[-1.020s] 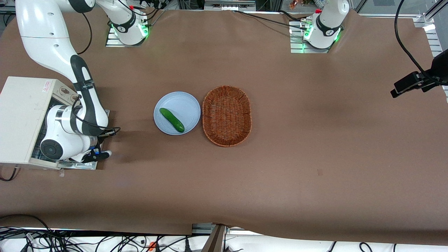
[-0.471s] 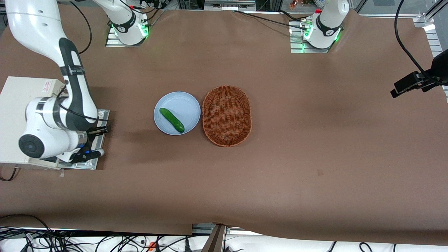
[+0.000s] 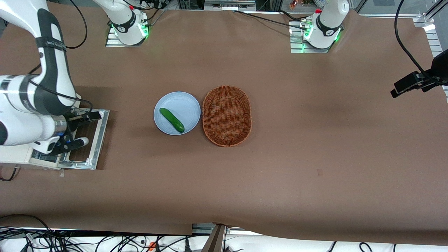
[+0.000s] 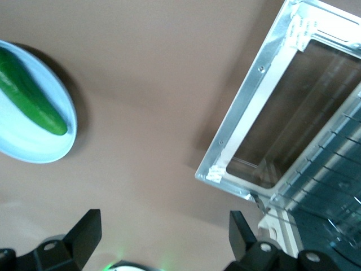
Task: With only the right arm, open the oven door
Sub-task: 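Release the handle and lift the right gripper away from the door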
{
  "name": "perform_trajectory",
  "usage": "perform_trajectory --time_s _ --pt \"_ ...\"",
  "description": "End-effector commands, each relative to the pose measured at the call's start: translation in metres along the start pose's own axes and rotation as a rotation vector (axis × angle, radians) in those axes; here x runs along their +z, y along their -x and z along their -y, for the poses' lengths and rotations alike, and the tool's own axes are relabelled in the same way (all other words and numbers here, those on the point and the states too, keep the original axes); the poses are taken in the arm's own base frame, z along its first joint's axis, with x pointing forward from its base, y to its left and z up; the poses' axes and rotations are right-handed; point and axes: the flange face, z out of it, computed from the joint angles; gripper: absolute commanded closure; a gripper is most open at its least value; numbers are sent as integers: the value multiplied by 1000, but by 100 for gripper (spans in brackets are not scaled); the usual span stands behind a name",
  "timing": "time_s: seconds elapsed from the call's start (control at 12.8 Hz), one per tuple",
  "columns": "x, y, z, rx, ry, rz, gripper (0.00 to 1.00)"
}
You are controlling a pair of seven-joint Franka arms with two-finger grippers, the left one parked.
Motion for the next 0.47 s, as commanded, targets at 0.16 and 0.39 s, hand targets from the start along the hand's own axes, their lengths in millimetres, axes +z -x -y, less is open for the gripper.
perform_trajectory --time_s 0.16,0.39 --pt "-64 37 -9 35 -6 18 0" --pt "-112 78 2 35 22 -57 0"
